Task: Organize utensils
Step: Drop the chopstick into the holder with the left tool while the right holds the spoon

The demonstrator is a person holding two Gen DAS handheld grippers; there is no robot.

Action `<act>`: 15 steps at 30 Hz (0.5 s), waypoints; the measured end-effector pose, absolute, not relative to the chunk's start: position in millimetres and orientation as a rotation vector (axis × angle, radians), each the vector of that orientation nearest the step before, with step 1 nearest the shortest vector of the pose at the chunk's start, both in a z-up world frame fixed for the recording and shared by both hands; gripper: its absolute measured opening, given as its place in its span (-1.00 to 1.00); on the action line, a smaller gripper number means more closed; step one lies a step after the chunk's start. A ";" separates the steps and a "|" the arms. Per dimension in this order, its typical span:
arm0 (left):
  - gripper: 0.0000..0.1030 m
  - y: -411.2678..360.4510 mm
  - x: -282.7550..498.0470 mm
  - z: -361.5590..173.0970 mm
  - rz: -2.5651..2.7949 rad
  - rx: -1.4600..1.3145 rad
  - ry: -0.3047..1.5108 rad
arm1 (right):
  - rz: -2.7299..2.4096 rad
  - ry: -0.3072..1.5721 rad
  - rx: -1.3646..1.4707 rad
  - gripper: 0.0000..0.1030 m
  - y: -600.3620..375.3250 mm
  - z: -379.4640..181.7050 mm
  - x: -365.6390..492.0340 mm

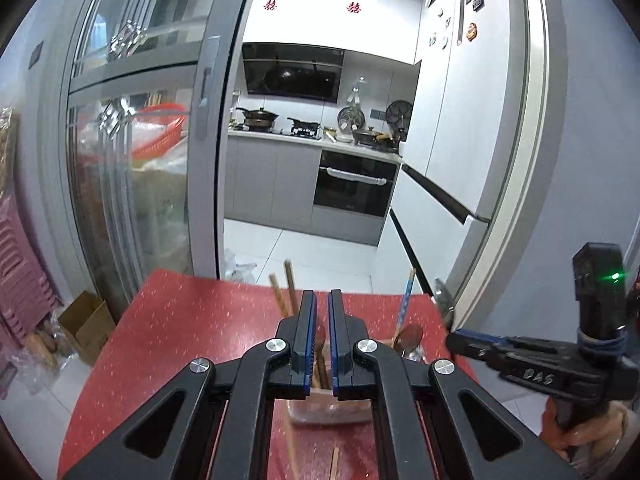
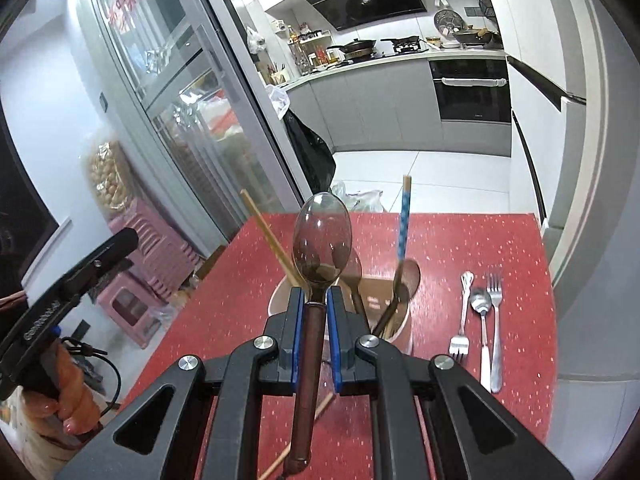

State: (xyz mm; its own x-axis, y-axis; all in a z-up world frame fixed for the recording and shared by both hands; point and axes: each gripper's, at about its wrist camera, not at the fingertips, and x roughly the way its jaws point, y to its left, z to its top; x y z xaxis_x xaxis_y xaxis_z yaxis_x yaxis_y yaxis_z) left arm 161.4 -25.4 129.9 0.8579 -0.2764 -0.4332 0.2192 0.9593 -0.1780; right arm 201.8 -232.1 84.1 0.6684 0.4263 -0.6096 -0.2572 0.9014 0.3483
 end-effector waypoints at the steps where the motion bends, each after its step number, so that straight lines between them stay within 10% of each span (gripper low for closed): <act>1: -0.43 -28.3 165.9 131.8 -0.263 -0.120 0.469 | 0.387 0.745 0.241 -0.76 -230.7 83.9 207.3; 15: -0.42 -21.9 192.5 30.8 -0.169 -0.108 0.793 | 0.399 0.741 0.243 -0.76 -227.6 68.4 222.7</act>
State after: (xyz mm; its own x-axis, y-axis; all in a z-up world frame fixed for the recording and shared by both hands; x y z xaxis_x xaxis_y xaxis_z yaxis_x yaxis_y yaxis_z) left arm 192.5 -21.9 30.8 0.6895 -0.1914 -0.6985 0.1103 0.9810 -0.1599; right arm 222.7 -227.6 68.4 0.6682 0.4343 -0.6041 -0.2652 0.8976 0.3520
